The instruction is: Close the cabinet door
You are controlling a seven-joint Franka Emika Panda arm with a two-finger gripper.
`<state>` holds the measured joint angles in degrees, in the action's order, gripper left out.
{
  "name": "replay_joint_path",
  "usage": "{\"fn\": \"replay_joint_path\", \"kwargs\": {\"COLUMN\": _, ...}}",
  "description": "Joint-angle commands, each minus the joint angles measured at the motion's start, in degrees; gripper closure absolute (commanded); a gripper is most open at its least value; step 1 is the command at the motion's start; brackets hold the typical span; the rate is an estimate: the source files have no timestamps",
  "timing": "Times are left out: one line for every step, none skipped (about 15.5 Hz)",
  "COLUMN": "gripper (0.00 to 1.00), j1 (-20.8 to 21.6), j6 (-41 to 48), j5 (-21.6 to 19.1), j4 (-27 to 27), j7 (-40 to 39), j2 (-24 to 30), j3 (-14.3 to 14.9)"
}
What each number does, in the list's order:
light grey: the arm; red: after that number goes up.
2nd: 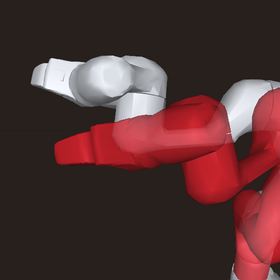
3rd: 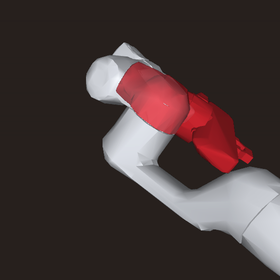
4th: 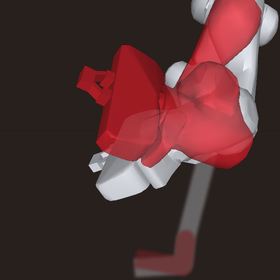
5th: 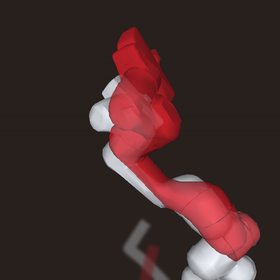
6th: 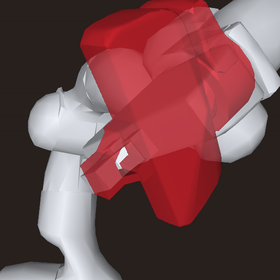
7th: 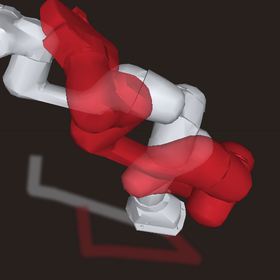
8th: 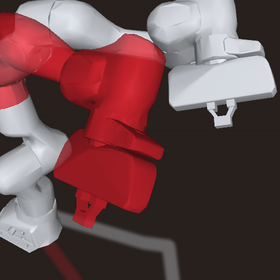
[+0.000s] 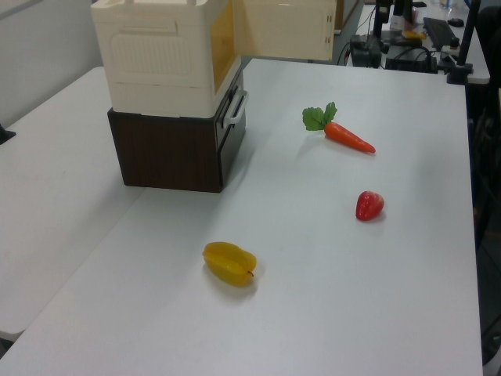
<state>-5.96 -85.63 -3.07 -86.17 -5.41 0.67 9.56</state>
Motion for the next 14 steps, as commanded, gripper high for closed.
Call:
{"fn": "replay_joint_path", "kwargs": {"gripper": 0.00, "j1": 0.86, "j6": 2.83, "j5": 0.79, "j4": 0.66, "j7": -0.29, "j2": -0.58, "j3": 0.02}}
{"fn": "replay_joint_path", "kwargs": {"gripper": 0.00, "j1": 1.12, "j6": 2.84, "j5": 0.79, "j4": 0.66, "j7": -0.39, "j2": -1.02, "j3": 0.02}}
{"fn": "replay_joint_path", "kwargs": {"gripper": 0.00, "j1": 1.65, "j6": 2.84, "j5": 0.70, "j4": 0.66, "j7": -0.39, "j2": -1.37, "j3": 0.02}}
{"fn": "replay_joint_path", "kwargs": {"gripper": 0.00, "j1": 2.00, "j6": 2.84, "j5": 0.70, "j4": 0.66, "j7": -0.39, "j2": -1.55, "j3": 0.02}}
{"fn": "replay_joint_path", "kwargs": {"gripper": 0.00, "j1": 2.01, "j6": 2.75, "j5": 0.70, "j4": 0.57, "j7": -0.39, "j2": -1.55, "j3": 0.02}}
{"fn": "replay_joint_path", "kwargs": {"gripper": 0.00, "j1": 2.18, "j6": 2.75, "j5": 0.52, "j4": 0.48, "j7": -0.39, "j2": -1.64, "j3": 0.02}}
{"fn": "replay_joint_path", "kwargs": {"gripper": 0.00, "j1": 2.44, "j6": 2.58, "j5": 0.35, "j4": 0.31, "j7": -0.47, "j2": -1.64, "j3": 0.02}}
{"fn": "replay_joint_path", "kwargs": {"gripper": 0.00, "j1": 2.62, "j6": 2.66, "j5": 0.17, "j4": -0.04, "j7": -0.65, "j2": -1.64, "j3": 0.11}}
{"fn": "replay_joint_path", "kwargs": {"gripper": 0.00, "j1": 2.71, "j6": 2.66, "j5": 0.17, "j4": -0.48, "j7": -1.87, "j2": -1.55, "j3": 0.02}}
{"fn": "replay_joint_path", "kwargs": {"gripper": 0.00, "j1": 2.80, "j6": 2.75, "j5": 0.17, "j4": -0.75, "j7": -3.62, "j2": -1.55, "j3": 0.02}}
{"fn": "replay_joint_path", "kwargs": {"gripper": 0.00, "j1": 3.06, "j6": 2.84, "j5": 0.17, "j4": -0.84, "j7": -5.21, "j2": -1.55, "j3": 0.11}}
{"fn": "replay_joint_path", "kwargs": {"gripper": 0.00, "j1": 3.23, "j6": 2.84, "j5": 0.17, "j4": -0.92, "j7": -6.79, "j2": -1.46, "j3": 0.29}}
{"fn": "replay_joint_path", "kwargs": {"gripper": 0.00, "j1": 3.24, "j6": 2.75, "j5": 0.26, "j4": -1.01, "j7": -8.20, "j2": -1.55, "j3": 0.72}}
{"fn": "replay_joint_path", "kwargs": {"gripper": 0.08, "j1": 3.32, "j6": 2.67, "j5": 0.26, "j4": -1.10, "j7": -10.04, "j2": -1.55, "j3": 0.90}}
